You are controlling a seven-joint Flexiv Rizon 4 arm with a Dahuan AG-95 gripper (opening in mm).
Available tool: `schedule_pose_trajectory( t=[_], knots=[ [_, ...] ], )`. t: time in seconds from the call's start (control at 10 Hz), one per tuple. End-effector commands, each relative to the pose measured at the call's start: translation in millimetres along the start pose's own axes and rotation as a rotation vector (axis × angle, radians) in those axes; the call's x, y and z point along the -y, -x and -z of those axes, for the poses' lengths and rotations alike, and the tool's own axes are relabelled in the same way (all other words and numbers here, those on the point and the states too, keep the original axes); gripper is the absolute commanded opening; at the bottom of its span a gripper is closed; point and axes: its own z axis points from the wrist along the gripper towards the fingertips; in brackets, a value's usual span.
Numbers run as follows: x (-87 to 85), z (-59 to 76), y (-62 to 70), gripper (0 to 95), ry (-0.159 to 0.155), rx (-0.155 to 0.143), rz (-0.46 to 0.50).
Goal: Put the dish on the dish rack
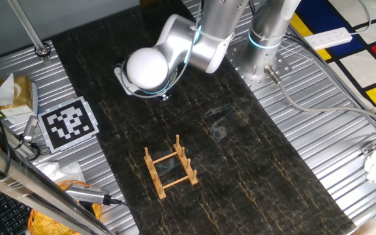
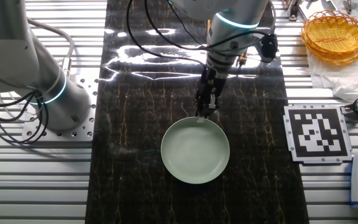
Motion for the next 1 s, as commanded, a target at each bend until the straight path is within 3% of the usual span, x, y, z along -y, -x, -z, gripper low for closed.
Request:
schedule_pose_trajectory(
  t=[0.1,0.3,0.4,0.7,1.0],
  knots=[
    [0.1,0.6,-0.4,19.0,-0.001,-0.001,0.001],
    [0.1,0.6,-0.4,19.0,0.003,0.002,0.009],
    [0.1,0.6,-0.4,38.0,0.007,0.01,0.007],
    [0.1,0.6,-0.4,38.0,0.009,0.029,0.011],
    [0.1,0.6,-0.4,38.0,-0.006,0.031,0.013]
  ],
)
